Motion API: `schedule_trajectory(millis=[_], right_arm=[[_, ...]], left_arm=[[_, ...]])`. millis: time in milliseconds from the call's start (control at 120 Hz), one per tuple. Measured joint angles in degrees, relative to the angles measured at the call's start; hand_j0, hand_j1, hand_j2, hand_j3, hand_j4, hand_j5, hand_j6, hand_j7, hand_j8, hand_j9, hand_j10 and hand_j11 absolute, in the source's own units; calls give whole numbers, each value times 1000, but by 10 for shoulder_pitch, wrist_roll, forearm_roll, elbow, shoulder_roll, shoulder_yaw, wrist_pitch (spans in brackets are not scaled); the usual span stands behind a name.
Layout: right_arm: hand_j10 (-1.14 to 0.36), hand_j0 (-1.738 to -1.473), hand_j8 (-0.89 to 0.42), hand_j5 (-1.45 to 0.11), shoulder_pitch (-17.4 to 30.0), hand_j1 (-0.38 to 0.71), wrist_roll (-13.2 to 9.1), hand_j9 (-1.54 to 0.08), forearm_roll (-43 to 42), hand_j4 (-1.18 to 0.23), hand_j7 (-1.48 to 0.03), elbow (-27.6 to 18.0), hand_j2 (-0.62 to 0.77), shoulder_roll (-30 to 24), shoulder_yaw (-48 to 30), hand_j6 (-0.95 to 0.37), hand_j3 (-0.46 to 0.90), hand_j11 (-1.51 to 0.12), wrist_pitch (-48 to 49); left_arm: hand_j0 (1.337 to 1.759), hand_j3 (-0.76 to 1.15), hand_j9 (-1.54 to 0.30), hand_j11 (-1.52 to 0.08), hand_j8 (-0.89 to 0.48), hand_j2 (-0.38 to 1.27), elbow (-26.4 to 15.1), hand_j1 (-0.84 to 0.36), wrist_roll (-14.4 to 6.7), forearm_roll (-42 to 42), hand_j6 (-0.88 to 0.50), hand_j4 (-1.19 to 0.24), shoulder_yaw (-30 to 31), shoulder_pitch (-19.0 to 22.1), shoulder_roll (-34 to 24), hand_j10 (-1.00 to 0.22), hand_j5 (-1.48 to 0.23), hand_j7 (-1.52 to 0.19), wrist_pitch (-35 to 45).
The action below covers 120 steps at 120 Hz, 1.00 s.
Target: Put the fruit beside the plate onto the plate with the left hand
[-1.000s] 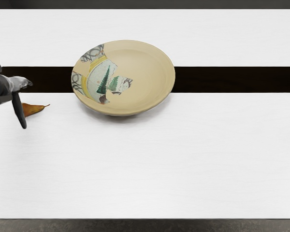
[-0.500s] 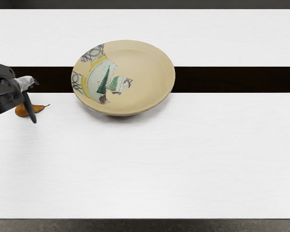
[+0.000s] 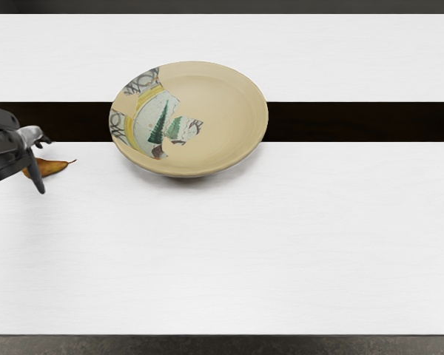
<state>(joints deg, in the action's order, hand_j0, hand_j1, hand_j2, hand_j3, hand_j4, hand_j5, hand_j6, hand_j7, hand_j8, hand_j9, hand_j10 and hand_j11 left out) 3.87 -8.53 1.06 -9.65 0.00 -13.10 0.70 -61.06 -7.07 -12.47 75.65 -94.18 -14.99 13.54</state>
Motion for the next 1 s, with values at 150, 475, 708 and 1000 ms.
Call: schedule_trajectory(millis=[150,475,708,1000], right_arm=[[0,-1658,0,0,0,-349,0,0,0,0,0,0,0,0,0,0,0,0,0],[0,-1658,0,0,0,-349,0,0,0,0,0,0,0,0,0,0,0,0,0],[0,-1658,0,0,0,-349,0,0,0,0,0,0,0,0,0,0,0,0,0],[0,-1658,0,0,0,-349,0,0,0,0,0,0,0,0,0,0,0,0,0]], left_arm=[[1658,0,-295,-296,-228,46,10,76,4,1,-162,-234,5,20,-1,-228,-291,-384,1],[1658,0,-369,-369,-284,57,31,9,0,0,-274,-286,1,20,-1,-284,-368,-397,0],[1658,0,-425,-425,-327,66,30,-43,-1,1,-324,-328,1,19,1,-327,-425,-434,0],[1658,0,-446,-446,-344,69,19,-63,-1,0,-343,-344,-6,13,2,-344,-446,-449,0]])
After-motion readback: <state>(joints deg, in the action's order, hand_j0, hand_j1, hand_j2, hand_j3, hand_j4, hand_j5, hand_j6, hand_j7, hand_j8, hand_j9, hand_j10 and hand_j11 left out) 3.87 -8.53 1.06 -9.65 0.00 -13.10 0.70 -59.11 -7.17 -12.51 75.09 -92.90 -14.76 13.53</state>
